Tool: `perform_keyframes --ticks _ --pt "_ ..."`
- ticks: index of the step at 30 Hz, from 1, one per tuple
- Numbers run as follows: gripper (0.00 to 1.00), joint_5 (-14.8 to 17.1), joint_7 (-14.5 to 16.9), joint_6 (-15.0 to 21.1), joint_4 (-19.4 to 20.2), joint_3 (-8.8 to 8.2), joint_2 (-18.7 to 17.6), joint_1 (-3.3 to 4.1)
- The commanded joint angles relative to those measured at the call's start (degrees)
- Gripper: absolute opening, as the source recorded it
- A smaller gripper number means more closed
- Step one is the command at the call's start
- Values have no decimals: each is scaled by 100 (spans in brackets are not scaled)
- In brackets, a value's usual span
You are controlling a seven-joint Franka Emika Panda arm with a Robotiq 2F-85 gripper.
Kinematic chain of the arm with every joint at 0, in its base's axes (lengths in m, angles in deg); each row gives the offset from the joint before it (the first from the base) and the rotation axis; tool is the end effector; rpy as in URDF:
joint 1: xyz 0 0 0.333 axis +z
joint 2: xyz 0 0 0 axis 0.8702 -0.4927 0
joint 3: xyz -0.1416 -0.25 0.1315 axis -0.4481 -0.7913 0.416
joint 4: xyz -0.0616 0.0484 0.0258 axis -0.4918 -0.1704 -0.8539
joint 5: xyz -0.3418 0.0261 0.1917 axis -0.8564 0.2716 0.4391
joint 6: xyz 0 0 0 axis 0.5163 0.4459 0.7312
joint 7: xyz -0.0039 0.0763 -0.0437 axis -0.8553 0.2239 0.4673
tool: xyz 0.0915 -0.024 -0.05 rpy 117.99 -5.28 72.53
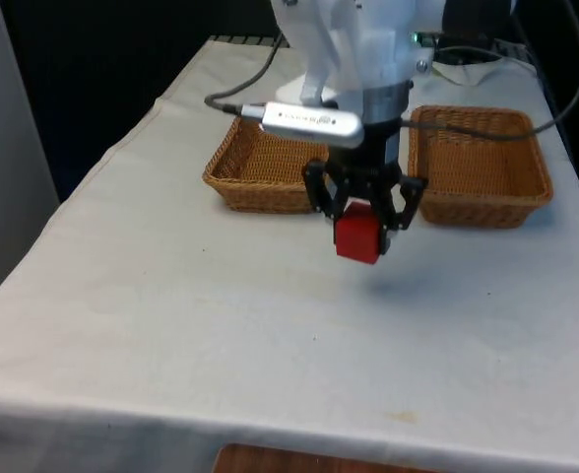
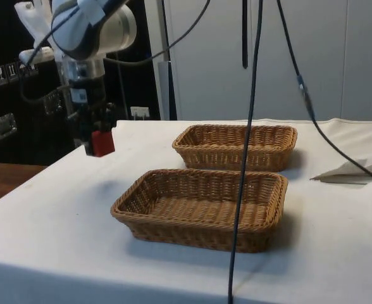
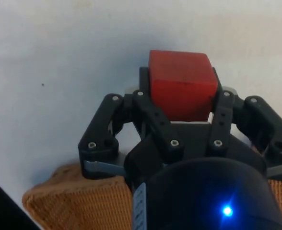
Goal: Pick up the red cube and place it into the right basket.
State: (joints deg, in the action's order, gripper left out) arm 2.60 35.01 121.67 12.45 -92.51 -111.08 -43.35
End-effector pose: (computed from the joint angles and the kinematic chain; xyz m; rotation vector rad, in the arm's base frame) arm 0.7269 -0.0003 0.2460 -3.1032 0.4269 -0.0323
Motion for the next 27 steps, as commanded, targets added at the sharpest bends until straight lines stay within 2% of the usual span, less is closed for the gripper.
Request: perform_keyframes --ticks 1,4,13,14,15,16,17,24,25,27 --pt "3 -40 -6 17 138 -40 132 46" --pt "3 -92 17 0 315 -57 332 86" --pt "3 -367 57 -6 865 -69 928 143" --pt "3 -355 52 -52 773 -29 865 97" --pt "3 -390 57 -52 837 -29 934 103" --pt "3 -476 63 -6 1031 -69 1123 166" --pt "3 -516 63 0 1083 -63 1180 172" --pt "3 -791 126 46 1513 -57 1633 178" --pt "3 -762 109 -17 1450 -34 1576 149" --pt "3 -859 143 63 1621 -57 1742 178"
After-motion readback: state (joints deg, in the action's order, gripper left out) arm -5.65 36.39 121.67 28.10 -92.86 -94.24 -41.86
